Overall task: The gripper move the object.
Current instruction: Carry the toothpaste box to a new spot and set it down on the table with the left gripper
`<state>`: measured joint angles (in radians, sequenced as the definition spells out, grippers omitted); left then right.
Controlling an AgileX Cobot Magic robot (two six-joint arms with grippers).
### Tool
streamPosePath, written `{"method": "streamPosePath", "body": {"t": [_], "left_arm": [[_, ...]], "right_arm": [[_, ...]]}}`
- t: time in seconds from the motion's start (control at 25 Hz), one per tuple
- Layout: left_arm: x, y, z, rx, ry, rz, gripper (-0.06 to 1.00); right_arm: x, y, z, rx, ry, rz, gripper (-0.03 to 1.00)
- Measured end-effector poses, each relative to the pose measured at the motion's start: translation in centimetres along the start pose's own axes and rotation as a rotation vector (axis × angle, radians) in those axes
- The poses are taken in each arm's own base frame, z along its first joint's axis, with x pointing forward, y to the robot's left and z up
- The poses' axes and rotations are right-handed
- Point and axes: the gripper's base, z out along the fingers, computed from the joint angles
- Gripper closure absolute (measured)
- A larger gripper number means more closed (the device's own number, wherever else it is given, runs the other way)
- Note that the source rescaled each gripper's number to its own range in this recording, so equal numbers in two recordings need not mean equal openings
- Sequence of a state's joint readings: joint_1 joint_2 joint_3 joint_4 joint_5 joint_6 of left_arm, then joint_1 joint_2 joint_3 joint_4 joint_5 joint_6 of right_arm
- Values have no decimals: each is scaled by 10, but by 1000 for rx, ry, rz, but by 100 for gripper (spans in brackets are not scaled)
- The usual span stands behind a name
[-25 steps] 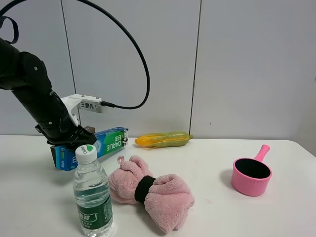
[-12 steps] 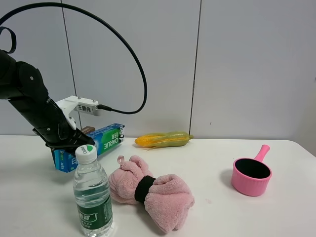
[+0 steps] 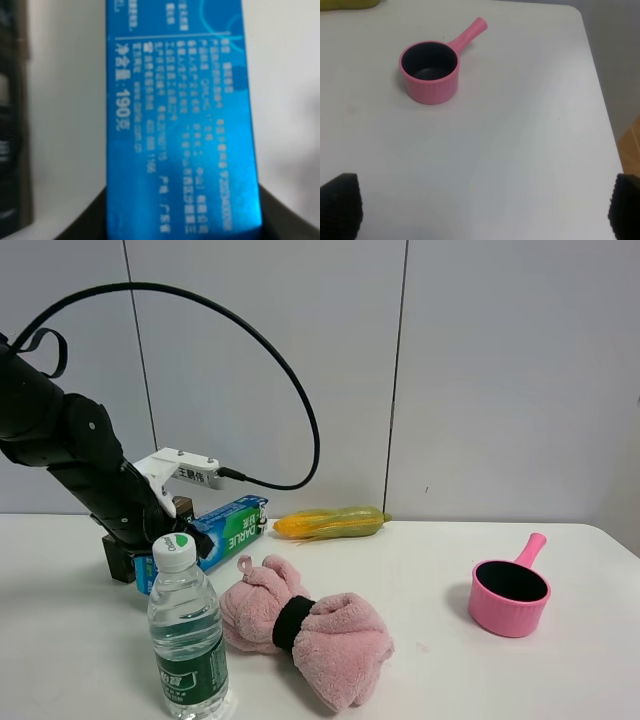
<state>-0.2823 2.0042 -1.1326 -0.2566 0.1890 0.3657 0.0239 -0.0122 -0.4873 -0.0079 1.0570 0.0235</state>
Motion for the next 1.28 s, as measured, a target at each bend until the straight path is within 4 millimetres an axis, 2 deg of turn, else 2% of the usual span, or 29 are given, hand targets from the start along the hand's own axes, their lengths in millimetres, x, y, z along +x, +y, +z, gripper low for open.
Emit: {"method": "streamPosePath", "body": {"t": [0.72, 0.76, 0.8, 0.88, 0.96, 1.0, 1.04, 1.12, 1.28], "left_arm": [[6, 1, 16, -17, -14, 1, 94], [6, 1, 17, -18, -14, 1, 92], [6, 1, 18, -18, -13, 1, 84], [6, 1, 18, -19, -15, 1, 53], [5, 1, 18, -23, -26, 1, 26], [5, 1, 18, -24, -28, 1, 16], [5, 1, 18, -24, -28, 1, 9], [5, 1, 18, -24, -28, 1, 4], [5, 1, 18, -24, -28, 1, 1]], "right_arm": [[0, 0, 0, 0, 0, 0, -3], [0, 0, 0, 0, 0, 0, -3], [0, 0, 0, 0, 0, 0, -3], [0, 0, 0, 0, 0, 0, -3], [0, 0, 0, 0, 0, 0, -3], [0, 0, 0, 0, 0, 0, -3], [0, 0, 0, 0, 0, 0, -3], [0, 0, 0, 0, 0, 0, -3], [0, 0, 0, 0, 0, 0, -3]]}}
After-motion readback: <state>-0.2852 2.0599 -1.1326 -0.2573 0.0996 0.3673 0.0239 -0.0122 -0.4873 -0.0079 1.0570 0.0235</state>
